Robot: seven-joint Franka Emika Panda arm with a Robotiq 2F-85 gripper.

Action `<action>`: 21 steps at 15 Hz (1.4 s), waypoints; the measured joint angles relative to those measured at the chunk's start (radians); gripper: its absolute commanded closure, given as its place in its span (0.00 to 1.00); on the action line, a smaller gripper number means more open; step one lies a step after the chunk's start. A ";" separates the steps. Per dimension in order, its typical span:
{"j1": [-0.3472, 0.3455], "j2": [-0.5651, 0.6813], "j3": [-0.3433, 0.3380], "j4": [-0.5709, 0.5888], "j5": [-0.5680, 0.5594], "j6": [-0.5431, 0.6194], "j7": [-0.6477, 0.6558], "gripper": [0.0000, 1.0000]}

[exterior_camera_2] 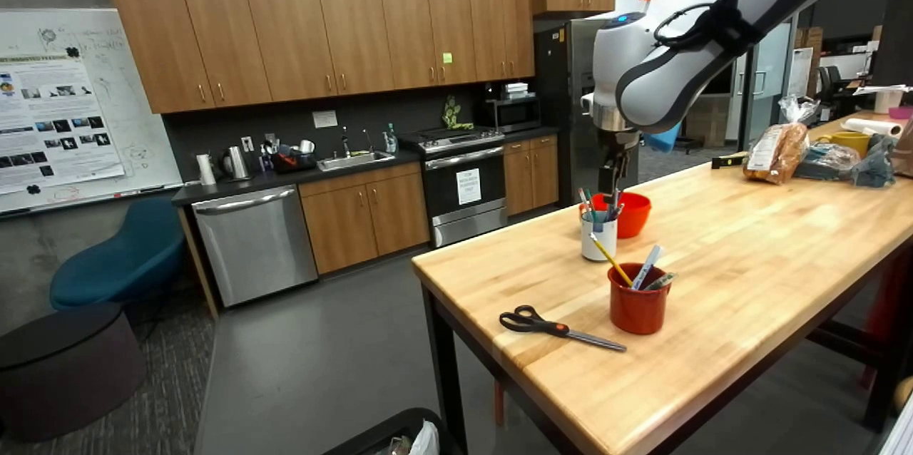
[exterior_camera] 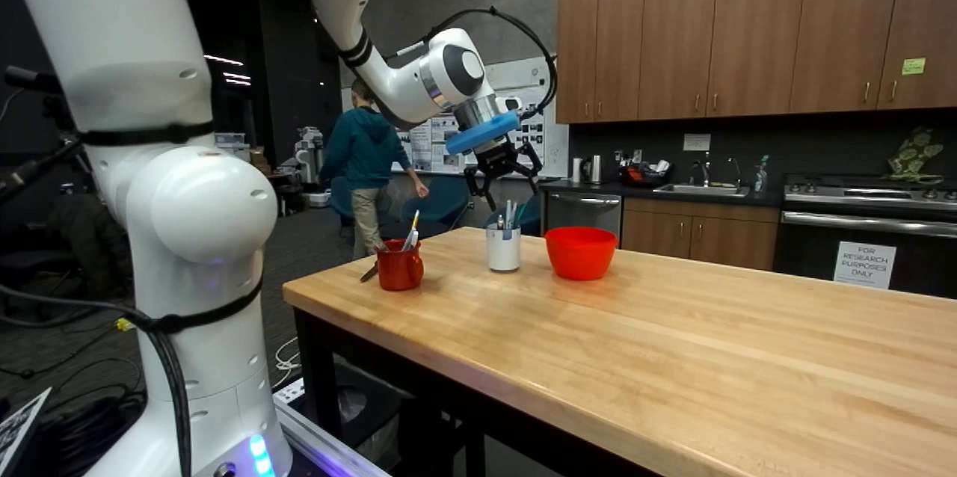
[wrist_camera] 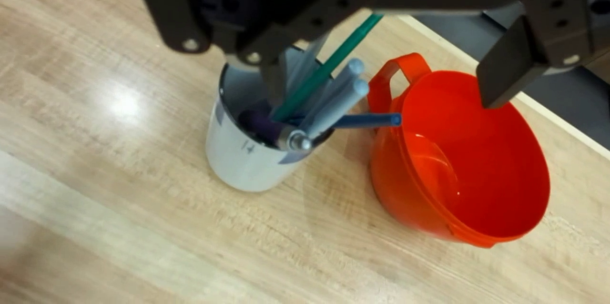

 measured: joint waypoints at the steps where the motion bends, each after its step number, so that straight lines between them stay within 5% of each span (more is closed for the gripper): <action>1: 0.005 0.010 -0.005 0.004 0.001 0.000 -0.009 0.00; 2: 0.009 0.018 -0.008 0.009 0.003 0.000 -0.015 0.07; 3: 0.014 0.027 -0.011 0.013 0.003 0.000 -0.018 0.27; 12: 0.028 0.062 -0.017 0.033 0.019 -0.005 -0.024 0.94; 21: 0.070 0.009 -0.016 0.041 0.056 -0.049 -0.032 0.97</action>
